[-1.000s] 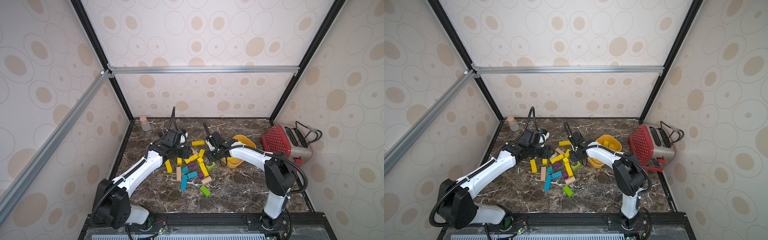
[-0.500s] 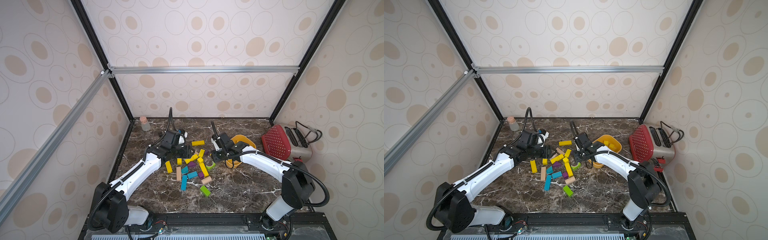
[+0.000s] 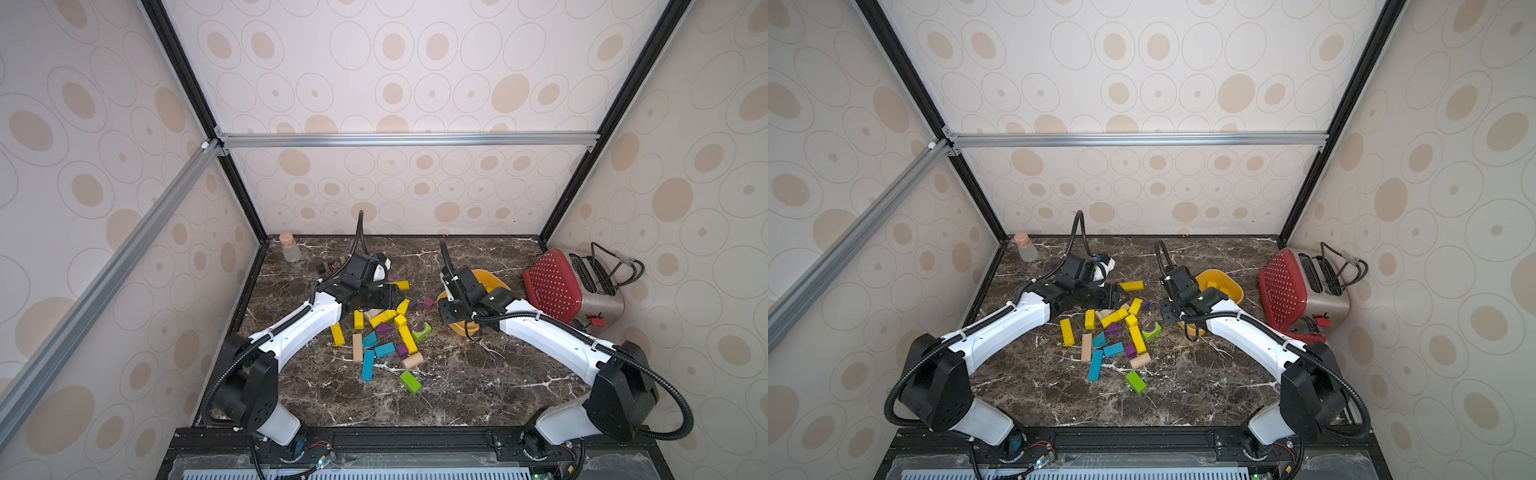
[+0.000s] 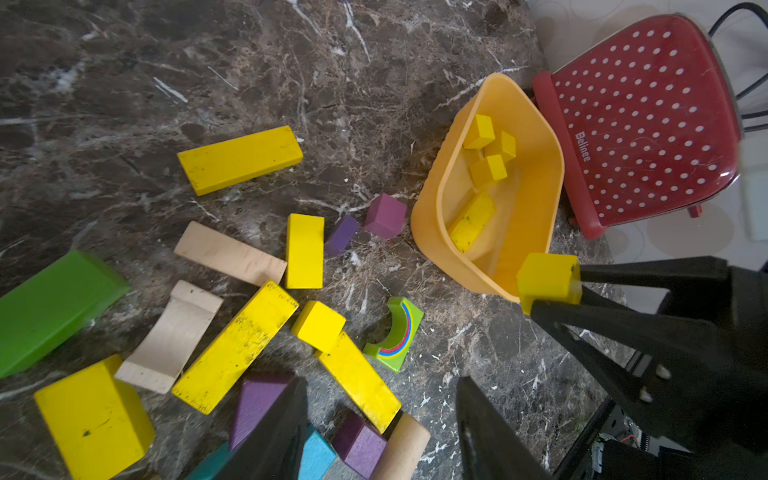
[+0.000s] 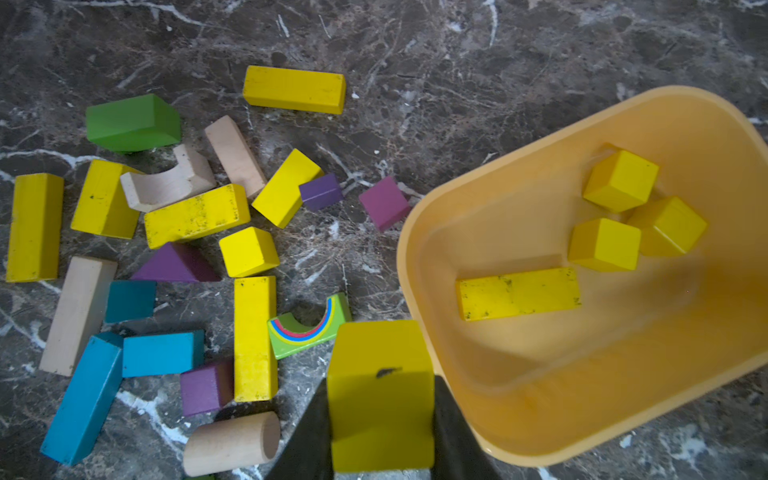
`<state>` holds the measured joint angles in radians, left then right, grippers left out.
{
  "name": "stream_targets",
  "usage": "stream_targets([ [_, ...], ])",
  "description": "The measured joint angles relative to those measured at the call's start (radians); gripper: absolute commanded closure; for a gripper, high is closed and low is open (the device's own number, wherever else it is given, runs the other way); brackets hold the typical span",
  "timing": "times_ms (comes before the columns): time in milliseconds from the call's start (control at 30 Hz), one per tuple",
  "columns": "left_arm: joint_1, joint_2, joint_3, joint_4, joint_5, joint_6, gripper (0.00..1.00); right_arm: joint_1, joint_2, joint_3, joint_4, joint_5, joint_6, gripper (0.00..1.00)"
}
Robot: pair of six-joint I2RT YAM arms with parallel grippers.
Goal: Pick out the yellow building blocks
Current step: Pick up the building block from the center of the board.
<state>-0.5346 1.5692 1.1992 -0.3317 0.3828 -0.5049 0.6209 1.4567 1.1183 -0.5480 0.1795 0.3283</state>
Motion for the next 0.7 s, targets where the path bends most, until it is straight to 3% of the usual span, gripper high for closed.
stream_targets([
  [367,-0.034,0.177,0.180,0.039,0.031,0.005,0.44,-0.167,-0.017,-0.096,0.012,0.001,-0.005,0.85],
  [700,-0.043,0.267,0.238,0.073,0.063,0.004,0.44,-0.239,0.121,-0.084,0.074,-0.010,-0.029,0.81],
])
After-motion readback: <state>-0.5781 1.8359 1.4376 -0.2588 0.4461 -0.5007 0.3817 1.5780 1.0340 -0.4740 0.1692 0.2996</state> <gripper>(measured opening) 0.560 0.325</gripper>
